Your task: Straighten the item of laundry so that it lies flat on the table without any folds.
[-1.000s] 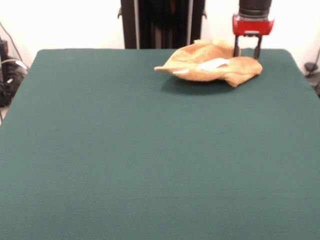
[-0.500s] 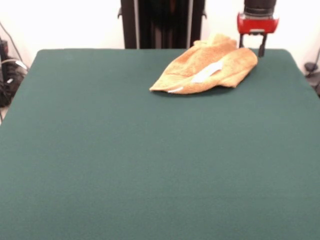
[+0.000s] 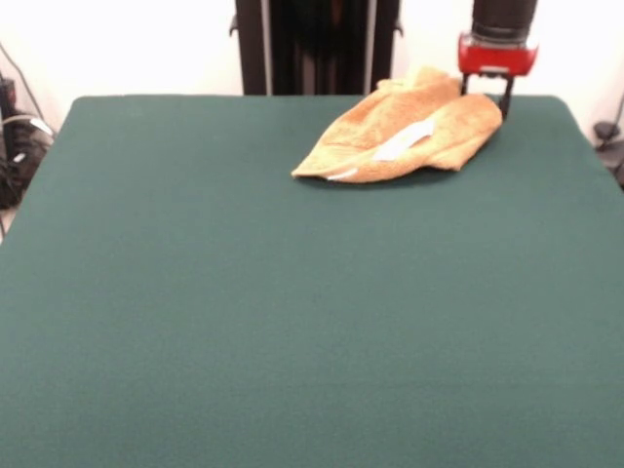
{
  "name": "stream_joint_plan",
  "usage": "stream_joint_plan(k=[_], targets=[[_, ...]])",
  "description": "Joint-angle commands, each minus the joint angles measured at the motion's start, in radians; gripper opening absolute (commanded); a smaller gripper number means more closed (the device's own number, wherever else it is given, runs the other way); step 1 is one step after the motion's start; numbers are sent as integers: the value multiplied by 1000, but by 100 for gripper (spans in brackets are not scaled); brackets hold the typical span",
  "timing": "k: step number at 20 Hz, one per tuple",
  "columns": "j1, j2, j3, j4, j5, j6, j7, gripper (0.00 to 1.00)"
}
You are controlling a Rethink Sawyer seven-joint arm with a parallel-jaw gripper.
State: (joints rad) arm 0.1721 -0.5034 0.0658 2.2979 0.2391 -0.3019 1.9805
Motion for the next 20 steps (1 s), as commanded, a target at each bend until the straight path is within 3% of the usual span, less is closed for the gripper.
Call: stream_joint_plan(k=[1, 7, 13, 20], targets=[[26, 63, 86, -72, 284, 31, 446, 100], [24, 0, 75, -13, 360, 95, 481, 100], [123, -148, -48, -1, 401, 287, 447, 100], [288, -273, -269, -75, 339, 630, 523, 100]])
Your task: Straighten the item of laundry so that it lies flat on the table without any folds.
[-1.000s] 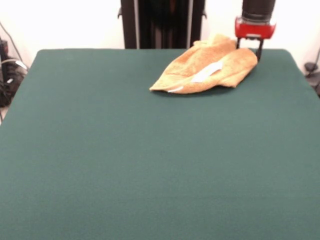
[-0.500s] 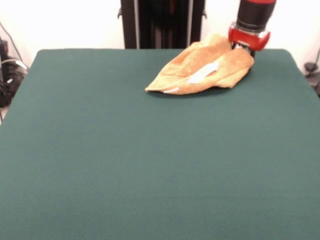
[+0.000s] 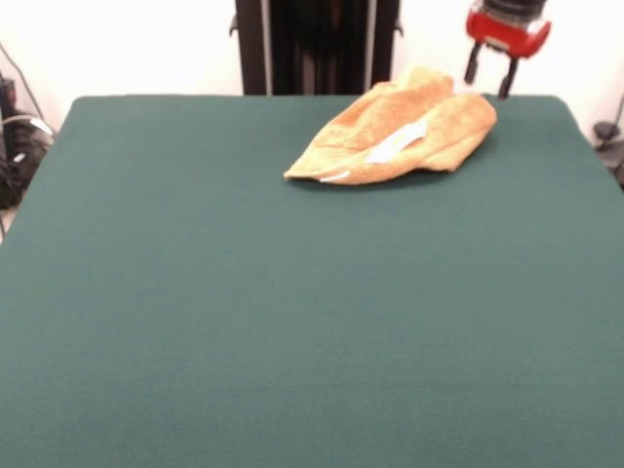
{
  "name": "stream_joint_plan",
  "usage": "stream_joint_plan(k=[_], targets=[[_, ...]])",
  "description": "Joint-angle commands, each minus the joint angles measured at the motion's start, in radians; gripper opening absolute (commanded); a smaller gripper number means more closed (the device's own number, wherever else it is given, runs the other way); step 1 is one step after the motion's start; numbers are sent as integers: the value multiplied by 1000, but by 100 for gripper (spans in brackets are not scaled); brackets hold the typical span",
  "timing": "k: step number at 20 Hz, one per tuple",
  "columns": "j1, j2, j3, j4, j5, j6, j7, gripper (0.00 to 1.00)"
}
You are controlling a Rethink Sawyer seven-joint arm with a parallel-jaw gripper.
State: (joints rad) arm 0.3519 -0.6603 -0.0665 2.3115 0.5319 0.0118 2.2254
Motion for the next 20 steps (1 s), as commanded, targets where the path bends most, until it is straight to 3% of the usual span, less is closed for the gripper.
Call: stream_joint_plan(k=[1, 6, 10, 12, 14, 20], targets=[[112, -127, -147, -99, 33, 343, 288, 100], [111, -151, -183, -139, -4, 439, 271, 100], [64, -142, -130, -111, 20, 349, 208, 100], [-34, -120, -16, -58, 40, 196, 160, 100], [-68, -115, 14, -51, 26, 151, 157, 100], [-37, -94, -46, -112, 5, 180, 172, 100]])
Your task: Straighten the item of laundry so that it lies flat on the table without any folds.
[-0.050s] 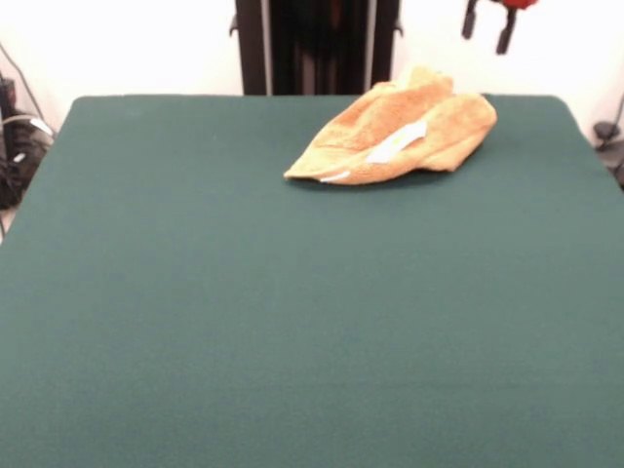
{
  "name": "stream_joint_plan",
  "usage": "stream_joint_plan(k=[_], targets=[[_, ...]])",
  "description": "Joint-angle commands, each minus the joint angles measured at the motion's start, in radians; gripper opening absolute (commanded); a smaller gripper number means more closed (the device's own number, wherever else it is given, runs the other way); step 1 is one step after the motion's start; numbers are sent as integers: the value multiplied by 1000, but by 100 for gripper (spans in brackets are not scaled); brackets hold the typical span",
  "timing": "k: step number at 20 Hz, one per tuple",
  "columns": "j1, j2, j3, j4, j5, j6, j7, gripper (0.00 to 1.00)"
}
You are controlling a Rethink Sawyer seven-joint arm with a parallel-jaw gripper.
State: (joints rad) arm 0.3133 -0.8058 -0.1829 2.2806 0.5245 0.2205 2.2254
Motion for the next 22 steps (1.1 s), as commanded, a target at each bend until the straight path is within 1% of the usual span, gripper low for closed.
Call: stream_joint_plan(k=[1, 3, 5, 9, 11, 15, 22], targets=[[3, 55, 63, -92, 9, -23, 168, 100], [6, 65, 68, -101, 9, -35, 167, 100], [-13, 79, 84, -107, 2, -64, 154, 100], [-82, 99, 156, -94, -15, -129, 138, 100], [-94, 110, 176, -92, -16, -154, 148, 100], [-122, 152, 237, -81, -28, -256, 191, 100], [-193, 208, 304, -78, -92, -358, 197, 100]])
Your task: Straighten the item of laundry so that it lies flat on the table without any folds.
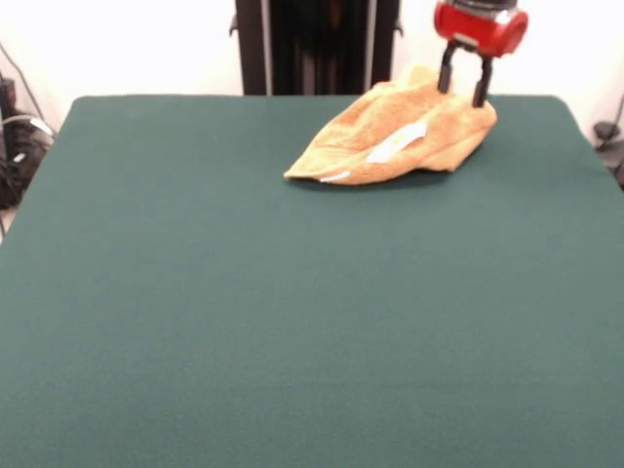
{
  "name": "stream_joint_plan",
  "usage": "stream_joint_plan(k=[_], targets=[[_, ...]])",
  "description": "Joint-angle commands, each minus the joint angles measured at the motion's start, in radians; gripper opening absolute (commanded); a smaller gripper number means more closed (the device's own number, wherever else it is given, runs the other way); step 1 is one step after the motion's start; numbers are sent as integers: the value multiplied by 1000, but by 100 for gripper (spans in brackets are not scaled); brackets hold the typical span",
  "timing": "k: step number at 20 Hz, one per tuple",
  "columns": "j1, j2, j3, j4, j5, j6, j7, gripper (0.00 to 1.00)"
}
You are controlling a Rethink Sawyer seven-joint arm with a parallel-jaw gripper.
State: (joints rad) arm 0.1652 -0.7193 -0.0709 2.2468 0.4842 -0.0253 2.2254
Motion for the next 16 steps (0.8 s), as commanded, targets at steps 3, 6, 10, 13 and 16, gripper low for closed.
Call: stream_joint_plan(k=[3, 6, 10, 13, 16], targets=[[-64, 151, 209, -50, -77, -150, 207, 100], [-79, 180, 222, -56, -98, -174, 209, 100], [-87, 208, 225, -66, -115, -180, 198, 100], [-67, 217, 203, -77, -120, -179, 176, 100], [-40, 222, 168, -92, -128, -184, 156, 0]])
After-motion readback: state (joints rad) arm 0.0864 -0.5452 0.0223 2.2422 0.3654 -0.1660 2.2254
